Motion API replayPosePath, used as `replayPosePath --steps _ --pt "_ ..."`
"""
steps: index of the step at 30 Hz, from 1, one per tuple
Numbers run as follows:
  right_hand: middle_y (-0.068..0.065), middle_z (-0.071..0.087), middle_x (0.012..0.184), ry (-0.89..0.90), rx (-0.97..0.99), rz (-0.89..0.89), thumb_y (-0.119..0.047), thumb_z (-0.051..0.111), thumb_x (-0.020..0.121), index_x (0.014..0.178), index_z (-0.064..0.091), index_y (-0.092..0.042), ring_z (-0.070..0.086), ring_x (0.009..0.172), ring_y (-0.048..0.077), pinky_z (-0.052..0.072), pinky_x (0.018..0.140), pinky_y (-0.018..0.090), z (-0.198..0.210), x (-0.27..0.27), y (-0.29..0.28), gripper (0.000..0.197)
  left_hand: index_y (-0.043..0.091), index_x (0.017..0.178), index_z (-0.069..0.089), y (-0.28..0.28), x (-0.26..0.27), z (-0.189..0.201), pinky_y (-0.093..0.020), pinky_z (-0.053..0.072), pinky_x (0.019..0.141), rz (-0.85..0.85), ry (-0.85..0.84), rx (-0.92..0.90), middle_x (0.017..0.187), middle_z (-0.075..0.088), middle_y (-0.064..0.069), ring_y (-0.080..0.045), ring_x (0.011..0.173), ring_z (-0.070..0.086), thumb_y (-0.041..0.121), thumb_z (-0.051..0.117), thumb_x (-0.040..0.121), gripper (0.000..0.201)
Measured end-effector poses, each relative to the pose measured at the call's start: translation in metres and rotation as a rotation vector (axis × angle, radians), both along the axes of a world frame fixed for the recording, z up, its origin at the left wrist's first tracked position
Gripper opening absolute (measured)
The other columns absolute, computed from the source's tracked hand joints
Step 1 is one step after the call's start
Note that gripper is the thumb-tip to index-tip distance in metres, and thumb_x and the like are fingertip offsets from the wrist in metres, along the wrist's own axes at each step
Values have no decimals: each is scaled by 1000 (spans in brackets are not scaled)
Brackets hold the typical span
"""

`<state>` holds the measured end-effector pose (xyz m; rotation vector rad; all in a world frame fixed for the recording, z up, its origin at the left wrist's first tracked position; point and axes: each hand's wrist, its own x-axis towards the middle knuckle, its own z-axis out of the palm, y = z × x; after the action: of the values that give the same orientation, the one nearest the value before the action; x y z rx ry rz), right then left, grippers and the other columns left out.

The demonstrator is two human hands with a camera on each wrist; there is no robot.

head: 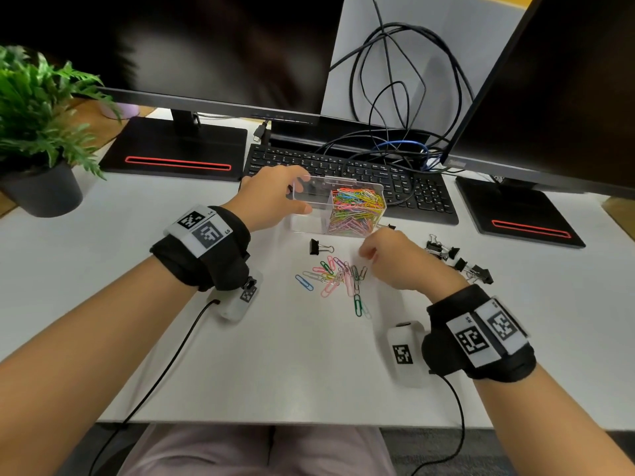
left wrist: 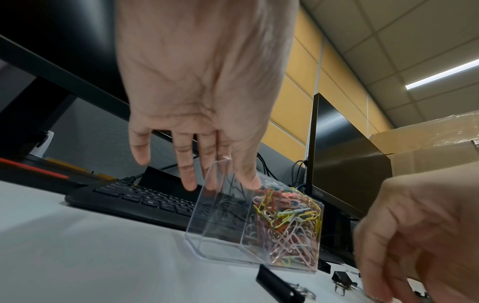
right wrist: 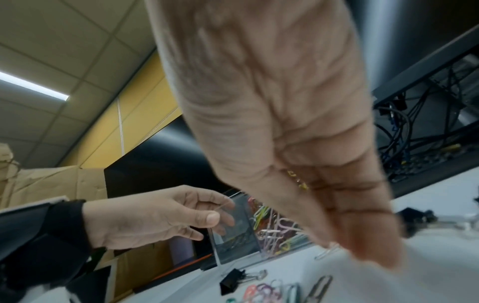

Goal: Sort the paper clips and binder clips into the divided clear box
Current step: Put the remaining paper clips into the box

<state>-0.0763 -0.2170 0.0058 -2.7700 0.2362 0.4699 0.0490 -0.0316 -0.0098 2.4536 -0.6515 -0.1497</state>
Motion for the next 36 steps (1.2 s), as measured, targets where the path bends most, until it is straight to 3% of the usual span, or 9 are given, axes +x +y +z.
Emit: replayPosePath --steps 2,6,10,12,15,19,27,31,36 --pt "9 43 81 38 -61 -110 7 42 84 82 49 -6 44 76 29 37 60 27 4 -5 -2 16 26 131 52 0 0 0 -54 41 102 1 2 -2 120 63 1 -24 111 57 37 73 83 53" --pt "16 56 109 52 -65 -115 2 45 89 113 55 -1 54 87 31 41 68 28 1 -7 2 26 25 132 52 0 0 1 -54 41 102 1 3 -4 121 63 0 -24 111 57 36 73 84 53" --pt "8 54 84 34 0 -51 -10 53 92 84 57 -5 49 69 22 36 55 23 0 -5 22 10 26 132 52 -1 -1 1 -54 42 101 4 3 -1 120 63 0 -24 109 57 37 73 84 53" --pt "1 44 66 19 8 -56 -29 66 88 66 42 -13 42 59 18 26 47 24 1 -7 29 36 26 132 52 -1 -1 2 -53 41 102 6 3 1 121 62 -1 -24 110 57 37 73 83 54" --pt "1 53 77 -1 -36 -22 -48 79 69 74 46 -15 50 71 20 37 53 28 -2 -4 36 47 26 132 52 -1 -2 2 -53 41 102 6 -2 3 121 63 -1 -24 110 57 36 73 84 54" --pt "5 51 91 -8 -103 44 -36 76 77 90 49 -12 51 86 26 42 69 32 -1 1 40 38 26 132 52 -1 -2 3 -52 41 102 6 -2 5 121 63 0 -24 110 57 37 73 84 54" --pt "2 29 67 -73 -152 26 4 52 85 61 25 -14 42 80 28 37 69 31 1 4 38 40 25 133 52 -2 -2 3 -51 42 102 9 -4 11 122 63 0 -23 111 57 37 73 84 55" --pt "10 52 79 -107 -109 -9 2 61 82 82 59 0 56 88 34 49 73 37 -4 9 32 2 24 132 52 -1 -3 4 -52 41 102 9 -7 10 122 63 -1 -24 111 57 35 72 84 53" --pt "9 68 92 -193 -65 -77 -3 59 80 93 71 -7 63 85 28 57 75 37 -14 16 19 18 24 133 52 -1 -4 4 -53 42 102 1 5 6 122 63 -1 -24 111 57 35 73 84 54"
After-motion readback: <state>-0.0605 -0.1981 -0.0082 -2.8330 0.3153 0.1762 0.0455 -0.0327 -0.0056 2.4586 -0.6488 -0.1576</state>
